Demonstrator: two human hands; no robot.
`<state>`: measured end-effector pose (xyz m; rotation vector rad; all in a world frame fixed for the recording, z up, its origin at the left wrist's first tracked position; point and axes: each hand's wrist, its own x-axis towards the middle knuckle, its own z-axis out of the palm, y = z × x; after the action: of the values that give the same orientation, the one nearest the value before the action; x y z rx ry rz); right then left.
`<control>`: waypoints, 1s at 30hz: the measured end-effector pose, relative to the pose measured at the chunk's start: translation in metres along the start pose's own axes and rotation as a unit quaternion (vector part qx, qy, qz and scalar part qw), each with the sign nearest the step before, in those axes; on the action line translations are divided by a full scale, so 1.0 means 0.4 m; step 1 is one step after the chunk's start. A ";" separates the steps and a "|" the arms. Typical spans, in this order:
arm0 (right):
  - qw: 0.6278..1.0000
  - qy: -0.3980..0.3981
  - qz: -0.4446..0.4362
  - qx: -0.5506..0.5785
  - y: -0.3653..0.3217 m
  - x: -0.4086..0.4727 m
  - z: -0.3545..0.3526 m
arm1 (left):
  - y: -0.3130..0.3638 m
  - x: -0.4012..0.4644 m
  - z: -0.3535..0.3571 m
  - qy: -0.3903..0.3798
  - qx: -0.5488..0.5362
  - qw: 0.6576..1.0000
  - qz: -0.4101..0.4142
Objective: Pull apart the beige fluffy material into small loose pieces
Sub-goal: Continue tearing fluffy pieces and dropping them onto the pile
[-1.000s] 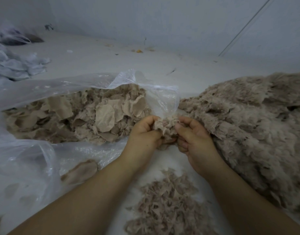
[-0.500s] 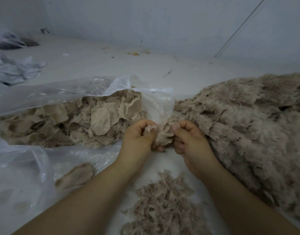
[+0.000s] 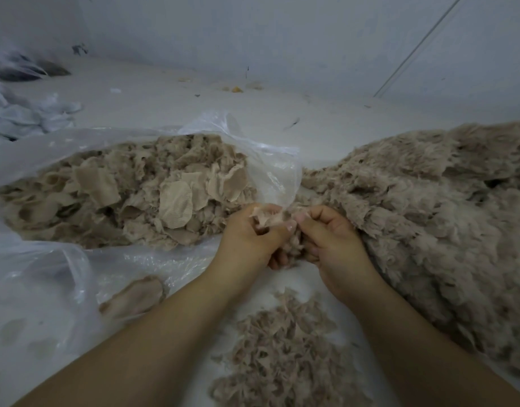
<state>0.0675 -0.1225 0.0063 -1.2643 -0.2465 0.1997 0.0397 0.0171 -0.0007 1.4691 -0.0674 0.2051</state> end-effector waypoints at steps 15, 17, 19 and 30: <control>1.000 -0.004 0.001 -0.016 0.004 0.000 0.000 | 0.006 0.002 0.001 0.027 -0.083 0.993 -0.079; 1.000 -0.004 0.002 -0.012 0.004 0.001 0.000 | 0.005 0.005 0.003 0.040 -0.073 0.994 -0.069; 1.000 0.008 0.005 -0.016 0.008 0.008 -0.002 | 0.008 0.006 -0.003 0.065 -0.079 0.993 -0.053; 0.996 0.077 0.029 0.034 0.025 0.024 -0.016 | 0.025 0.000 -0.019 0.140 -0.101 0.985 0.014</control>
<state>0.0784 -0.1227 -0.0043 -1.2137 -0.0693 0.1576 0.0374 0.0256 0.0083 1.2260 0.1164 0.4137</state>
